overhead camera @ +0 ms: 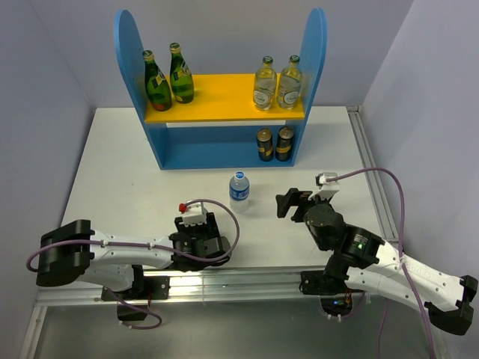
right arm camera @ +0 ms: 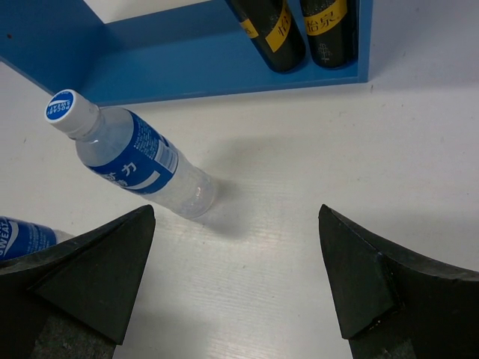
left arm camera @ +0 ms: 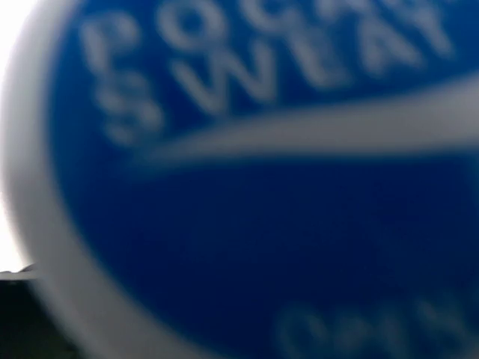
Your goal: Place and organize the beverage onto the shelf
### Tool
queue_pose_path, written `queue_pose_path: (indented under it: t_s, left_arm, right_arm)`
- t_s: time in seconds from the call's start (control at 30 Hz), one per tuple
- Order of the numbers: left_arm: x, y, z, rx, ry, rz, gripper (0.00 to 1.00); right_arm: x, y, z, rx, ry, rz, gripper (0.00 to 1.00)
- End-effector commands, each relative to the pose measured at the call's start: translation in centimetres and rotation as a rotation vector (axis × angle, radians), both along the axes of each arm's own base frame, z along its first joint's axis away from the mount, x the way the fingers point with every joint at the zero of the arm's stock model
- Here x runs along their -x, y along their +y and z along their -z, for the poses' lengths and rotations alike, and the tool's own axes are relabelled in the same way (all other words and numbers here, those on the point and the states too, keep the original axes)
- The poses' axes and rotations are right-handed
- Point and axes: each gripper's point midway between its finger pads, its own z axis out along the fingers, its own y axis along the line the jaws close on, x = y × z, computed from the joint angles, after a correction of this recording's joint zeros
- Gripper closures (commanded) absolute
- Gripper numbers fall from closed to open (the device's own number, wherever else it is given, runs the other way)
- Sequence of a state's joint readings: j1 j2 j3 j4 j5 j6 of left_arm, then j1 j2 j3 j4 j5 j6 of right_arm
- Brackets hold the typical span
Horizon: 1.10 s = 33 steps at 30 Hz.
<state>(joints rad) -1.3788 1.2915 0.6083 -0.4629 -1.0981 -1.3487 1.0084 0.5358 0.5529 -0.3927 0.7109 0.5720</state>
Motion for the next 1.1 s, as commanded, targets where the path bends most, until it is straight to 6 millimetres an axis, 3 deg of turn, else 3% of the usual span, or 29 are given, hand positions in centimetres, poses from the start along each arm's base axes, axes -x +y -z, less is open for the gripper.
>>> queue_pose_path:
  t_s: [0.0, 0.07, 0.2, 0.27, 0.3, 0.47, 0.63, 0.8, 0.93, 1.07]
  left_arm:
    - [-1.3, 0.9, -0.2, -0.007, -0.071, -0.066, 0.34]
    - [-1.7, 1.0, -0.1, -0.021, -0.086, -0.077, 0.36]
    - [-2.5, 0.5, 0.3, -0.026, -0.093, -0.063, 0.76]
    - [-3.6, -0.2, -0.1, -0.014, -0.096, -0.052, 0.85]
    - [-4.0, -0.2, -0.1, -0.015, -0.098, -0.049, 0.98]
    - [-7.2, 0.2, -2.5, -0.01, -0.146, -0.058, 1.0]
    - [-10.8, 0.7, -6.4, 0.051, -0.22, -0.078, 1.0]
    - [-14.8, 2.5, -10.4, 0.034, -0.298, -0.118, 1.0]
    - [-18.7, 4.5, -12.4, 0.007, -0.327, -0.163, 1.0]
    - [-21.7, 5.0, -13.9, -0.003, -0.351, -0.165, 1.0]
  right_arm:
    - [0.0, -0.3, -0.4, -0.024, -0.014, 0.017, 0.04]
    - [0.1, -0.1, -0.4, -0.026, -0.013, 0.007, 0.04]
    - [0.0, 0.1, -0.2, -0.014, -0.006, 0.0, 0.04]
    - [0.0, 0.2, -0.2, -0.013, -0.006, -0.001, 0.04]
    - [0.0, 0.1, -0.2, -0.011, -0.006, 0.001, 0.04]
    - [0.0, 0.0, -0.1, -0.011, -0.003, 0.005, 0.04]
    - [0.0, 0.1, -0.1, -0.009, -0.003, 0.0, 0.04]
    - [0.0, 0.3, 0.0, 0.001, 0.001, -0.006, 0.04]
    - [0.0, 0.4, 0.1, 0.002, 0.002, -0.009, 0.04]
    - [-0.1, 0.4, 0.2, 0.009, 0.005, -0.008, 0.04]
